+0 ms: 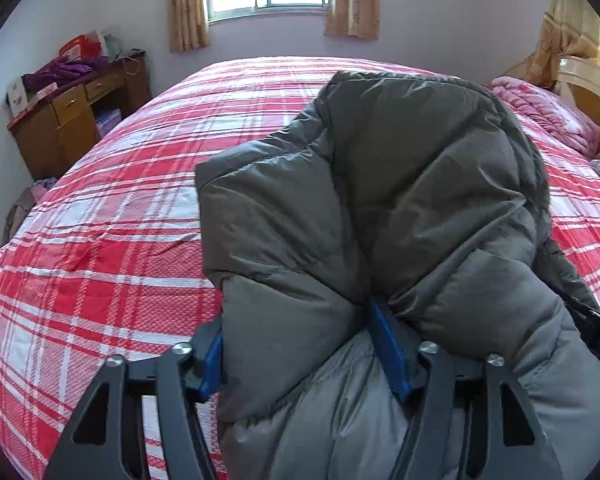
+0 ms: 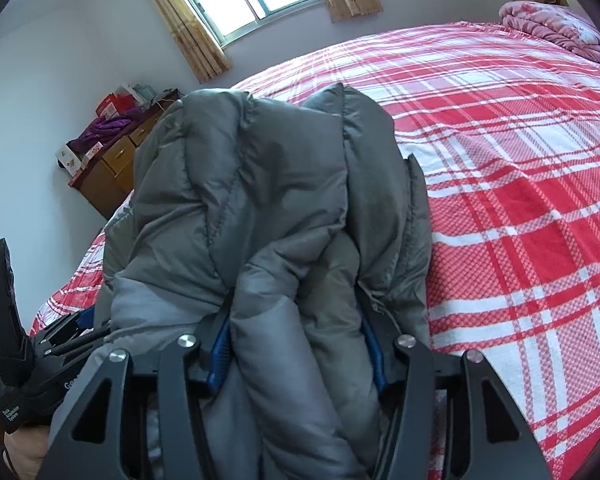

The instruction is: Fold large clothes

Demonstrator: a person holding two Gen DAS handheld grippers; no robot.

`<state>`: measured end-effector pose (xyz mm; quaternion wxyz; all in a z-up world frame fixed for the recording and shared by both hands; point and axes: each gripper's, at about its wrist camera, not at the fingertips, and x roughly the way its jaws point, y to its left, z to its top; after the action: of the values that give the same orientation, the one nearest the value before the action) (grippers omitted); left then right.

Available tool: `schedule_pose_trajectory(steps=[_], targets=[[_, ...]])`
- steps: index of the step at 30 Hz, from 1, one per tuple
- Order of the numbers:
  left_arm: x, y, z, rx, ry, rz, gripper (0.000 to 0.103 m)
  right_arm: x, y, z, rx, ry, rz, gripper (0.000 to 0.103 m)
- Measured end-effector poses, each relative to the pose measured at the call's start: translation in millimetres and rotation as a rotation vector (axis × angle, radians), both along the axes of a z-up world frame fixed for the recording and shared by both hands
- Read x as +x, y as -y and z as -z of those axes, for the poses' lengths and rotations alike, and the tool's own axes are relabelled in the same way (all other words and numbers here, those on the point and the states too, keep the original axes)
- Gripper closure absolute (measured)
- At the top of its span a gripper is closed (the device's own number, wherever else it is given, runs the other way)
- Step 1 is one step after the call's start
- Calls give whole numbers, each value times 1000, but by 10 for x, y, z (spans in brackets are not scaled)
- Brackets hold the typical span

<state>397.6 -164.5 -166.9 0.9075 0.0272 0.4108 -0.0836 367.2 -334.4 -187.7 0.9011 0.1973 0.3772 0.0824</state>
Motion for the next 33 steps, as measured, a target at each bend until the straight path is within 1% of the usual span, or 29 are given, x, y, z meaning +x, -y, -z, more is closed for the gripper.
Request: schedule_pose_trajectory(steps=[1, 2, 3, 4, 5, 6, 8, 11, 13, 15, 18, 21, 23, 25, 27, 28, 30, 31, 32, 33], targets=[[64, -65, 12, 1, 2, 12, 51, -6, -2, -4, 1, 2, -1, 50], [48, -44, 3, 10, 8, 22, 57, -10, -4, -10, 2, 8, -7, 55], [30, -30, -10, 19, 14, 25, 61, -22, -8, -18, 4, 17, -12, 62], [17, -16, -22, 27, 18, 25, 72, -39, -18, -28, 5, 24, -15, 65], [-8, -15, -57, 43, 28, 25, 81, -57, -20, -44, 8, 35, -24, 71], [-39, -40, -109, 43, 38, 24, 85, -80, -30, -58, 12, 47, -34, 76], [-108, -118, -220, 18, 54, 19, 90, -133, -38, -95, 29, 70, -48, 80], [-380, -206, -462, 49, 145, 31, 91, -264, -10, -150, 105, 112, -64, 84], [-553, -288, -626, 49, 194, 29, 92, -374, -73, -217, 132, 150, -85, 84], [-718, -450, -841, 27, 234, 13, 92, -468, -166, -306, 152, 182, -101, 84], [-893, -684, -1097, 21, 271, -16, 92, -579, -339, -520, 178, 236, -132, 85], [-1045, -954, -1248, 29, 291, -54, 92, -634, -576, -779, 199, 287, -180, 85], [-1127, -1187, -1307, 19, 287, -85, 92, -636, -728, -879, 198, 302, -212, 85], [-1200, -1394, -1327, 23, 285, -110, 92, -625, -921, -948, 197, 314, -250, 85], [-1239, -1606, -1292, 58, 291, -143, 92, -594, -1170, -985, 192, 312, -292, 85], [-1223, -1687, -1243, 63, 282, -153, 92, -569, -1279, -984, 189, 305, -309, 85], [-1202, -1889, -1096, 68, 249, -174, 92, -515, -1497, -956, 176, 288, -338, 85], [-1167, -1996, -985, 66, 222, -189, 92, -474, -1602, -917, 165, 265, -353, 85], [-1146, -2085, -885, 52, 196, -201, 92, -407, -1743, -844, 141, 221, -359, 83], [-1132, -2163, -767, 43, 171, -206, 92, -370, -1805, -778, 121, 197, -345, 80]])
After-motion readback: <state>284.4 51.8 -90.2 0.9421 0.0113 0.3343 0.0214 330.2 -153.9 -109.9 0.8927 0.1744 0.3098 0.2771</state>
